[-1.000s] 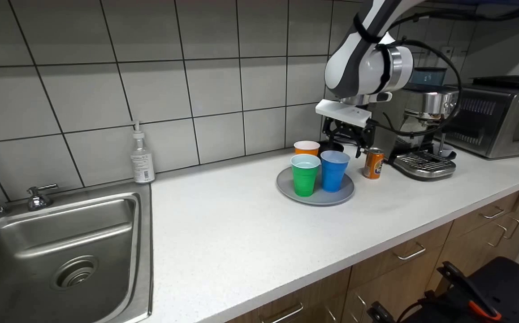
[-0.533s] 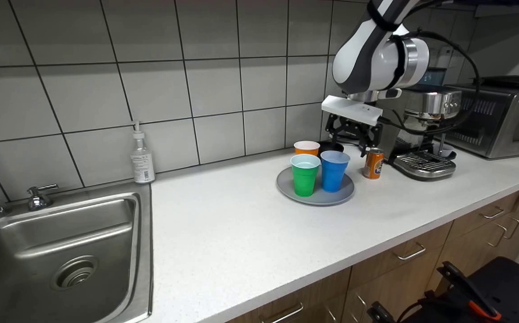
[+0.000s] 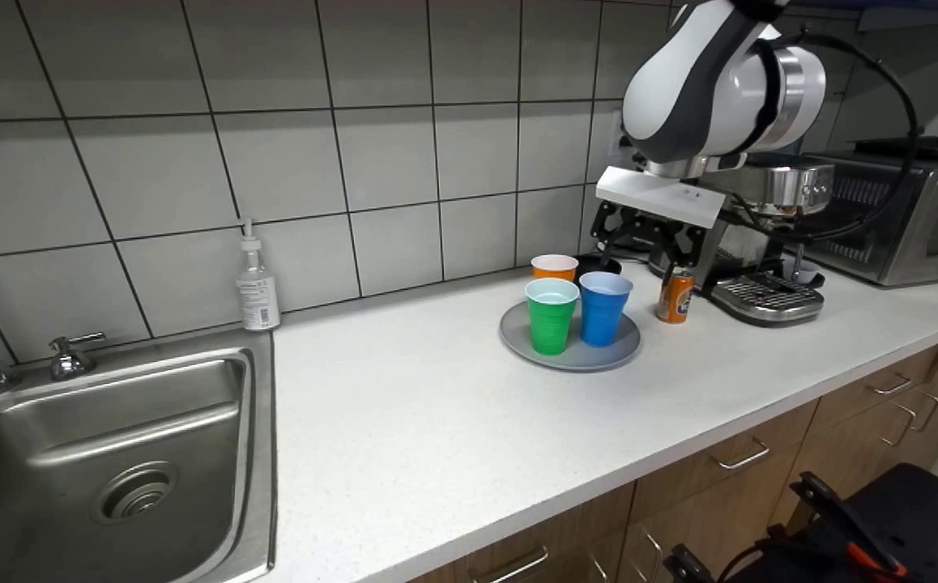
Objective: Put the cups on the grey plate.
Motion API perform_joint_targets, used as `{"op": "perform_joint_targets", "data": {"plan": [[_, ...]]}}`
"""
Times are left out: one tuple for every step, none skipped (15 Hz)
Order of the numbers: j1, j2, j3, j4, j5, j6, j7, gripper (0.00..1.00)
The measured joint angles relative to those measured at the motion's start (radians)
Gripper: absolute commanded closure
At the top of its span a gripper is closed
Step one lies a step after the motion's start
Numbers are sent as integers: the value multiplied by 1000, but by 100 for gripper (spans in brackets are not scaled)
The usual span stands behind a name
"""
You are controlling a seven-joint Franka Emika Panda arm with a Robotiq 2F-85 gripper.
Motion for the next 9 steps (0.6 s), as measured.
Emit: {"op": "perform_joint_targets", "data": {"plan": [[0, -21, 4, -18, 0, 2, -17, 0], [0, -40, 8, -35, 0, 3, -36, 0], [0, -61, 13, -52, 0, 3, -58, 0], [-2, -72, 16, -60, 2, 3, -62, 0], [-4, -71, 18, -60, 2, 3, -62, 0], [-5, -69, 19, -60, 2, 3, -62, 0], [-6, -64, 19, -59, 2, 3, -62, 0], [-6, -61, 19, -58, 2, 3, -62, 0], [-7, -60, 19, -58, 2, 3, -62, 0]]}}
